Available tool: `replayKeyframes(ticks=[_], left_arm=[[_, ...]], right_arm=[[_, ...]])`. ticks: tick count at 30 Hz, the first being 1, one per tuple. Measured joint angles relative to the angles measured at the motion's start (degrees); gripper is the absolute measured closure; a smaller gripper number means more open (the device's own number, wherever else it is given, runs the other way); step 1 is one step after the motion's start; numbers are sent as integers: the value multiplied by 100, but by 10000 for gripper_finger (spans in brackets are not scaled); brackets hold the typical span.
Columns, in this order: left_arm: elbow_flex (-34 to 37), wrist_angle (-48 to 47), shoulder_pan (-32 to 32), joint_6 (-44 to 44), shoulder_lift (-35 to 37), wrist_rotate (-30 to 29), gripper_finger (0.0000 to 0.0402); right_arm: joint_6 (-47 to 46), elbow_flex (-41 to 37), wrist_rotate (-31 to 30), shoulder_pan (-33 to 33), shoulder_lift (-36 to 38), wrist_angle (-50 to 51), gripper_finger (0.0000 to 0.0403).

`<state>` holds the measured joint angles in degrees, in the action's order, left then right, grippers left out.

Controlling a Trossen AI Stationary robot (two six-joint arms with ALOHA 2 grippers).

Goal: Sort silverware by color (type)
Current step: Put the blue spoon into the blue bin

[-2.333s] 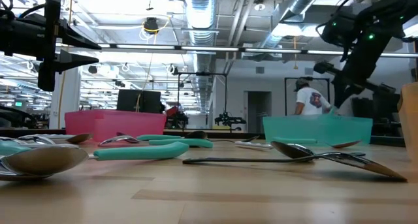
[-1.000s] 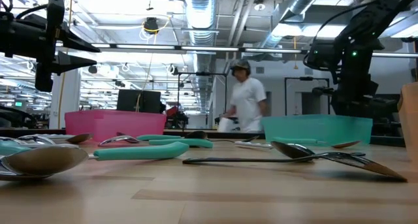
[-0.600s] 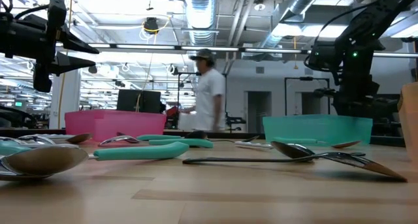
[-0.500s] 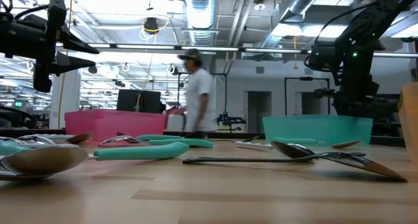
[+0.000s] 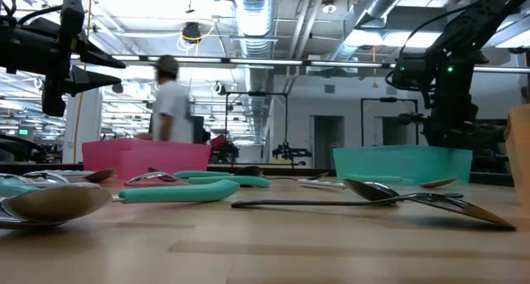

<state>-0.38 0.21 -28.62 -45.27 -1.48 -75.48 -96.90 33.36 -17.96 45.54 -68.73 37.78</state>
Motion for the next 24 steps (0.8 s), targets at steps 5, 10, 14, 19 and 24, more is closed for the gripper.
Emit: replayKeyframes(ticks=[5,10,14,19,24], left_arm=[[0,0,0,2,0,0,278],[0,0,0,2,0,0,278],[0,0,-1,4,0,0,278],[0,0,0,4,0,0,278],[0,0,0,4,0,2,278]], right_arm=[[99,0,-2,0,0,-4,371],[102,0,-4,0,0,-4,368],[106,0,-8,0,0,-4,368],[152,0,-51,0,0,-2,367],[490,-4,-177,0,0,-28,358]])
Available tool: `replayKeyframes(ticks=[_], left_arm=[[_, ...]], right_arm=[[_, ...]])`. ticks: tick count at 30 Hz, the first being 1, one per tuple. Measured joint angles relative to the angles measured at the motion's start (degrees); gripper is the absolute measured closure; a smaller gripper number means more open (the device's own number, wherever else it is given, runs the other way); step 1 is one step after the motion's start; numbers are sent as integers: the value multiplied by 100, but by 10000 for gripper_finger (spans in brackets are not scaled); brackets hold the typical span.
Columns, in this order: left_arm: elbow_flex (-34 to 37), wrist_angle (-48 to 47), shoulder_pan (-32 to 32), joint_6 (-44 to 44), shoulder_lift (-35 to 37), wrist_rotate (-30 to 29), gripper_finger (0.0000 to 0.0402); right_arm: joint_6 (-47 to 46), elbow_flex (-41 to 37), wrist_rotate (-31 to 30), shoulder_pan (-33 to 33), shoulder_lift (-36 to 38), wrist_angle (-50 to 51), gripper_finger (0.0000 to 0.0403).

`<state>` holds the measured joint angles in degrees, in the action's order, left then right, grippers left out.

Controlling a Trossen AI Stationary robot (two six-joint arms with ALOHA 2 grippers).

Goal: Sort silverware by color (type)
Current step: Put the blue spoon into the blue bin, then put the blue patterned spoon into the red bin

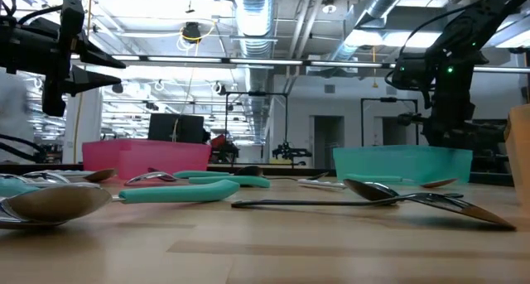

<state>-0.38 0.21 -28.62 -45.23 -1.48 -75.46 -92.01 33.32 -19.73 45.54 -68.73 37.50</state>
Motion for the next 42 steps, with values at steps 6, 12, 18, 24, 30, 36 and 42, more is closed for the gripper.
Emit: replayKeyframes(ticks=[6,12,18,24,30,36,42], left_arm=[[0,2,-2,2,0,0,278],[0,0,0,2,0,0,278],[0,2,-1,57,0,0,278],[0,2,-1,56,0,4,278],[-1,4,0,55,0,16,278],[-2,9,-2,52,0,24,278],[-1,11,0,52,0,53,278]], right_arm=[[58,0,-131,0,0,-26,327],[59,0,-200,0,0,-24,297],[458,-9,-244,0,22,-570,289],[1680,-7,36,0,344,-2219,289],[2944,-4,720,-18,790,-3595,291],[4481,348,1644,-378,1032,-3759,291],[5703,1411,1666,-1304,768,-2171,291]])
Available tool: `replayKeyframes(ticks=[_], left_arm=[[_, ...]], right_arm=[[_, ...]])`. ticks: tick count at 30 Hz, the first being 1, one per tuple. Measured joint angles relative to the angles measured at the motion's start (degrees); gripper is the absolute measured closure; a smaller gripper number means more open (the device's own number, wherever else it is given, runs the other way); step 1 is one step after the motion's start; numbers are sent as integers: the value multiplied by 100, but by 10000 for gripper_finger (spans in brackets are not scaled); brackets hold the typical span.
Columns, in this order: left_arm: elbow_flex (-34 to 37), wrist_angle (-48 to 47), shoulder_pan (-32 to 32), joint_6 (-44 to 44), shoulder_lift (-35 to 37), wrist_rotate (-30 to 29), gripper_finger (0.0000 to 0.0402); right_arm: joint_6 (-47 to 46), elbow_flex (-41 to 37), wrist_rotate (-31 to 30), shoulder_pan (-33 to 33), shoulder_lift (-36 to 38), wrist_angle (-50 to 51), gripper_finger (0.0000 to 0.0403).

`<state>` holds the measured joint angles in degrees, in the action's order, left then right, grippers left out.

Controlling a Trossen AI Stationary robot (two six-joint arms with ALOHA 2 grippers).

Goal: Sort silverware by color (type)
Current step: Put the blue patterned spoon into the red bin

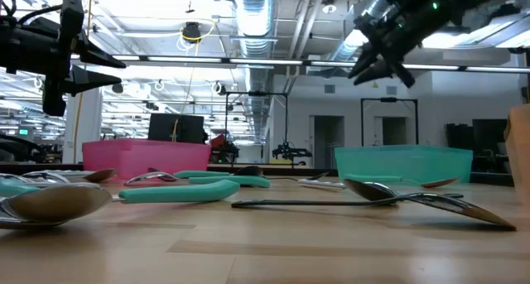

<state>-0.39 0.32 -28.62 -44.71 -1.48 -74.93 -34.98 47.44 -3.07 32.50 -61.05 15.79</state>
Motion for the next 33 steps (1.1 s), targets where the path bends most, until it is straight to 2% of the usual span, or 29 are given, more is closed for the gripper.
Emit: replayKeyframes(ticks=[6,13,19,23,29,33], left_arm=[[1,2,0,-2,0,17,278],[1,32,-1,-4,0,198,278],[-3,96,-1,-8,-1,423,278],[-3,94,0,-7,0,419,278],[-3,92,-2,-8,0,417,278],[-3,90,-1,-7,0,416,278]], right_arm=[[106,1105,-181,-932,-806,1670,292],[-157,1811,-179,-1966,-1728,2345,292],[-820,1928,-167,-2743,-2451,2609,285],[-1149,1933,-20,-3118,-2832,2588,252],[-1777,1933,22,-3471,-3314,2526,177],[-1994,1933,-158,-3713,-3575,2494,161]])
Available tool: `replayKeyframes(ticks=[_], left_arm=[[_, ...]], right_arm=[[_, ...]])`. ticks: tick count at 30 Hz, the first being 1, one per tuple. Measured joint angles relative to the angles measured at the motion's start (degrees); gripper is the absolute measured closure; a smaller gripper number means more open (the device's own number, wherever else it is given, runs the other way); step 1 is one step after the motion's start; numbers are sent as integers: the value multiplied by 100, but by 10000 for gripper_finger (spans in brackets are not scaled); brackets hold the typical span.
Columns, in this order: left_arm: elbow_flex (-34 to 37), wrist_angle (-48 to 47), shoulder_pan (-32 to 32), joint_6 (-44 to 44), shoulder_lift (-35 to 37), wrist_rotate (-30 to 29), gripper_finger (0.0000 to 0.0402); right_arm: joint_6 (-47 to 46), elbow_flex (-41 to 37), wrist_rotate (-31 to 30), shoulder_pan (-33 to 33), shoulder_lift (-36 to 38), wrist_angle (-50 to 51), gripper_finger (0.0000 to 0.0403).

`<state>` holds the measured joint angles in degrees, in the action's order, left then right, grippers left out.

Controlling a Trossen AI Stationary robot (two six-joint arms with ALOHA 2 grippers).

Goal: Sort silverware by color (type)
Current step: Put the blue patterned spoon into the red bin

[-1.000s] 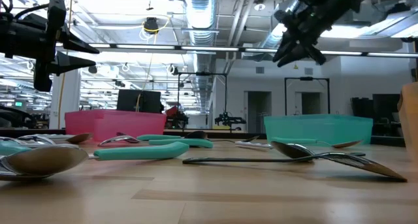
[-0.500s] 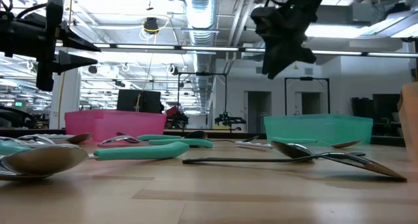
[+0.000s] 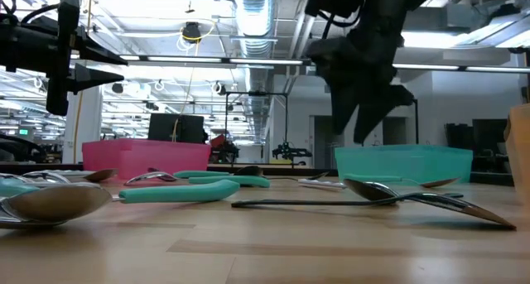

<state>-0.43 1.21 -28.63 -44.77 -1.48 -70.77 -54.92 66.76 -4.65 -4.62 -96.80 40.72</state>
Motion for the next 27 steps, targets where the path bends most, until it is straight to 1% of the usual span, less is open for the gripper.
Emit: replayKeyframes(ticks=[6,12,19,23,27], left_arm=[[0,-2,-1,0,0,3,278],[-2,-2,1,0,0,27,278],[-31,-63,1,2,0,392,278],[-37,-61,-1,-46,0,455,278],[-44,-58,0,-184,0,534,278]], right_arm=[[-85,193,-549,-464,-326,-84,172],[-142,436,-867,-686,-675,-38,181],[-183,439,-874,-806,-1180,-92,181],[-185,435,-831,-856,-1449,-97,181],[-217,460,-456,-830,-1547,-117,189]])
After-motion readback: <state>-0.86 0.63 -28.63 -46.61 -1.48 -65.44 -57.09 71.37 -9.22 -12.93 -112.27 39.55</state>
